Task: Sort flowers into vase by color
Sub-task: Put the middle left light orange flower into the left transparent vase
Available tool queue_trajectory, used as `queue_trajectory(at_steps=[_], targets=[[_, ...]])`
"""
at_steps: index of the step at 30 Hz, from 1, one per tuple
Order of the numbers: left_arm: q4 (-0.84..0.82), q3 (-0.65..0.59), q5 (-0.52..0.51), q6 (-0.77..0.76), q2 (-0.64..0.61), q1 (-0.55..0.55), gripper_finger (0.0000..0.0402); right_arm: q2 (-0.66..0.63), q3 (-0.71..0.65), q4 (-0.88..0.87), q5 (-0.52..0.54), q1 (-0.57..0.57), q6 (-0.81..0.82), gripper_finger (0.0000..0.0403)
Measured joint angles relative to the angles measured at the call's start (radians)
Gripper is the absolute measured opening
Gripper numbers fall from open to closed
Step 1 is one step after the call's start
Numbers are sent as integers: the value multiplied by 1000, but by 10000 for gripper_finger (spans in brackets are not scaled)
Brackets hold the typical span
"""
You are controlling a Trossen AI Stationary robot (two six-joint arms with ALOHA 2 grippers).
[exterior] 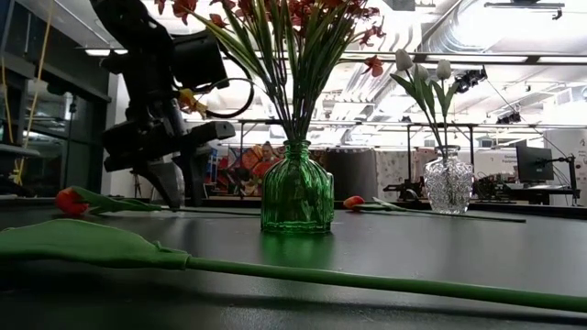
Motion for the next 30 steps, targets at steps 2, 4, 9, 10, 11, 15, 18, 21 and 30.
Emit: queue_trajectory(at_steps=[2, 4, 9, 10, 11, 15, 18, 21, 30], targets=[[1, 0, 1, 3, 0, -7, 146, 0, 0, -3, 0, 0, 0, 216], [0, 0, 1, 16, 0, -10, 146, 0, 0, -3, 0, 0, 0, 216], [1, 0, 29, 43, 0, -5, 146, 0, 0, -3, 0, 0, 0, 216], [1, 0, 37, 42, 0, -3, 146, 0, 0, -2, 0, 0, 0, 216], [1, 0, 46, 41, 0, 0, 146, 0, 0, -3, 0, 0, 0, 216], [2, 0, 61, 76, 19, 7, 146, 0, 0, -2, 0, 0, -1, 216], [4, 3, 61, 111, 39, 3, 146, 0, 0, -2, 0, 0, -30, 216], [7, 4, 60, 132, 57, -3, 146, 0, 0, -2, 0, 0, -41, 216], [3, 3, 26, 59, 79, -10, 92, 0, 0, -2, 0, 0, -42, 216]])
